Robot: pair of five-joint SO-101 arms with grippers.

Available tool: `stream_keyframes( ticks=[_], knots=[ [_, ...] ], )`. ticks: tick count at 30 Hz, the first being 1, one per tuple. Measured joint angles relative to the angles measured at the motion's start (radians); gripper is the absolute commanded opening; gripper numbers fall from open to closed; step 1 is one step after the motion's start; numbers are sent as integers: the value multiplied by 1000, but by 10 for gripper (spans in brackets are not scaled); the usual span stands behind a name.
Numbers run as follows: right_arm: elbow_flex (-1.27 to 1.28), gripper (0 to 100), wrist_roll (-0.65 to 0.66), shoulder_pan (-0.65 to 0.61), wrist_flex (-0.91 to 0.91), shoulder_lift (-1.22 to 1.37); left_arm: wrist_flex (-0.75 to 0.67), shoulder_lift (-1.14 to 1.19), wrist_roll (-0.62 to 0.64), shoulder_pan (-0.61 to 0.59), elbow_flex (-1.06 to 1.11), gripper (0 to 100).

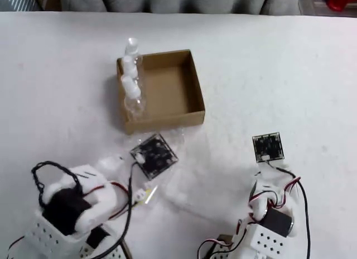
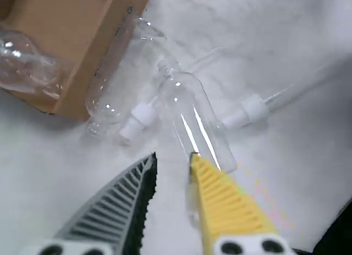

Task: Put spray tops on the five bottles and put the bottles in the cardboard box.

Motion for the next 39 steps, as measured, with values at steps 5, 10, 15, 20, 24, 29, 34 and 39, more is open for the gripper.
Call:
stream_keyframes(
  ticks=[5,10,15,20,24,29,34,39],
  knots=[
    [0,18,0,0,0,0,-78,135,15,11,2,248],
    [0,18,0,0,0,0,-201,315,89,20,2,253],
    [0,18,0,0,0,0,-299,408,140,14,2,297],
    [0,18,0,0,0,0,-318,482,189,-2,2,393],
    [0,18,0,0,0,0,-365,571,216,-48,2,391],
    [0,18,0,0,0,0,-384,677,219,-89,-12,393],
    [0,18,0,0,0,0,-425,793,219,-104,-28,393],
    [0,18,0,0,0,0,-483,901,219,-112,-28,393]
  ],
)
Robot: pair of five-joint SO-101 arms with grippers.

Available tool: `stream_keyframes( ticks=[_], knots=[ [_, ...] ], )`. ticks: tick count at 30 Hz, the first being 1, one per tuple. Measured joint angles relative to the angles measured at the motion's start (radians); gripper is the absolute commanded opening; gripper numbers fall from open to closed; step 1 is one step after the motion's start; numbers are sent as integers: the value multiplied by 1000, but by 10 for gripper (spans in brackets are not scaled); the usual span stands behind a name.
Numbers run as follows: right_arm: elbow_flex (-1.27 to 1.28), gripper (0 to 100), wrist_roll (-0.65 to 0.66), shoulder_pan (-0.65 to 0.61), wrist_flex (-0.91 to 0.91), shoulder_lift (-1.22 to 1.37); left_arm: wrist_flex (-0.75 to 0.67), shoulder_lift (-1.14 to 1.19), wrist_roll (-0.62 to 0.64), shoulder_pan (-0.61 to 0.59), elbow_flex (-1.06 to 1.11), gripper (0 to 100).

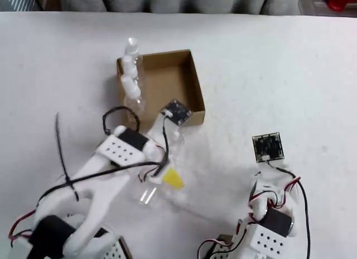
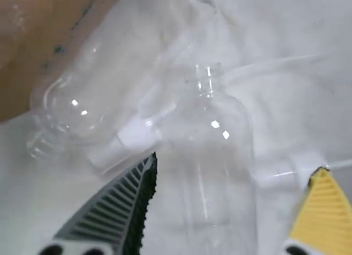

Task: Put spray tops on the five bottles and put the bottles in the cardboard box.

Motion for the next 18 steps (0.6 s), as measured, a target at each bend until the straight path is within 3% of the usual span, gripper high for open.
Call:
stream_keyframes(
  ticks=[6,18],
  knots=[
    [0,18,0,0,0,0,12,-52,0,11,0,393],
    [0,18,0,0,0,0,222,-385,0,29,0,392]
  ],
)
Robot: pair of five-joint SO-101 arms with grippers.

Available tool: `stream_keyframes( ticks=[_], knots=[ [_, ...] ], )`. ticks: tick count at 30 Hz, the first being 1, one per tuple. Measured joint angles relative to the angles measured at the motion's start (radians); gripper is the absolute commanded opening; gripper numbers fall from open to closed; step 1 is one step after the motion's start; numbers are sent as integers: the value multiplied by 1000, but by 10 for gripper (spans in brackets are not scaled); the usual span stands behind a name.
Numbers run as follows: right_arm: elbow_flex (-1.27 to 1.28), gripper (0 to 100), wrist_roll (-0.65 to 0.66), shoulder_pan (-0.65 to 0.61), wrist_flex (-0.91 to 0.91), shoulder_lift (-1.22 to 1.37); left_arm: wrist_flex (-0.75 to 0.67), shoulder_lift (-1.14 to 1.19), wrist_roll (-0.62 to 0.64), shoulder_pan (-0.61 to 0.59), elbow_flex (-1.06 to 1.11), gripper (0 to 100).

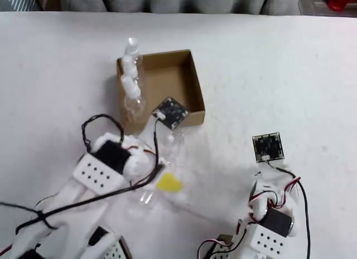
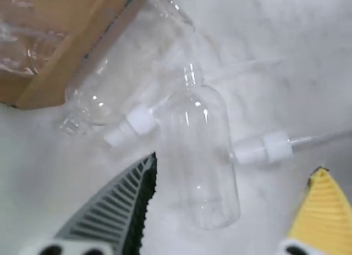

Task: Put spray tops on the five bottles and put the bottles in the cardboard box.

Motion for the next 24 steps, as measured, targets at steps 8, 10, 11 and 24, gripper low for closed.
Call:
stream_keyframes(
  ticks=[8,10,11,24],
  knots=[
    [0,18,0,0,0,0,91,-170,0,-213,0,251],
    [0,18,0,0,0,0,107,-226,0,-287,0,171],
    [0,18,0,0,0,0,120,-256,0,-328,0,131],
    [0,18,0,0,0,0,84,-744,0,-799,391,98]
  ],
)
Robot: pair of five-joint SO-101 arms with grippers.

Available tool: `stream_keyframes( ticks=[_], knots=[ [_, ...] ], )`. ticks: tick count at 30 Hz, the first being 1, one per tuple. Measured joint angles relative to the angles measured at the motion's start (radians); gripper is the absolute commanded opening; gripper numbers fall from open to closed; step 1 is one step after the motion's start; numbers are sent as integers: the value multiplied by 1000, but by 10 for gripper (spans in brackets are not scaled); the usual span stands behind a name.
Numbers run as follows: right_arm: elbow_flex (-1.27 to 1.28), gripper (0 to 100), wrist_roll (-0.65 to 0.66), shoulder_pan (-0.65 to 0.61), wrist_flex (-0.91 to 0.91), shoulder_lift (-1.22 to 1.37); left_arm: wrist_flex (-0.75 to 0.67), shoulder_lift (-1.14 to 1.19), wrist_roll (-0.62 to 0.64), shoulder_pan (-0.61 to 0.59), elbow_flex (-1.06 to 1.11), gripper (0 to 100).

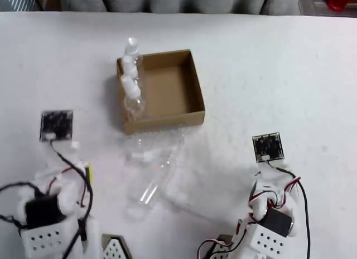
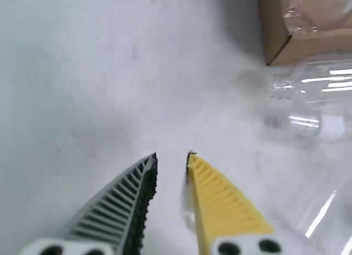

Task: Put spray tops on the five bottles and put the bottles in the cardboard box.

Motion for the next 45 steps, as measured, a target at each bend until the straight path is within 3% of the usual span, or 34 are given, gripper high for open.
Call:
stream_keyframes(
  ticks=[11,19,24,30,40,45],
  knots=[
    [0,18,0,0,0,0,-126,-100,0,109,290,98],
    [-20,17,161,-74,0,-3,-169,-100,0,109,305,98],
    [-98,16,163,-190,0,-3,-180,-100,0,57,305,98],
    [-293,17,46,-328,72,46,-180,-100,0,35,305,98],
    [-677,19,-20,-603,265,603,-264,-100,0,31,333,98],
    [-796,44,-20,-798,396,821,-287,-100,0,31,351,98]
  ],
)
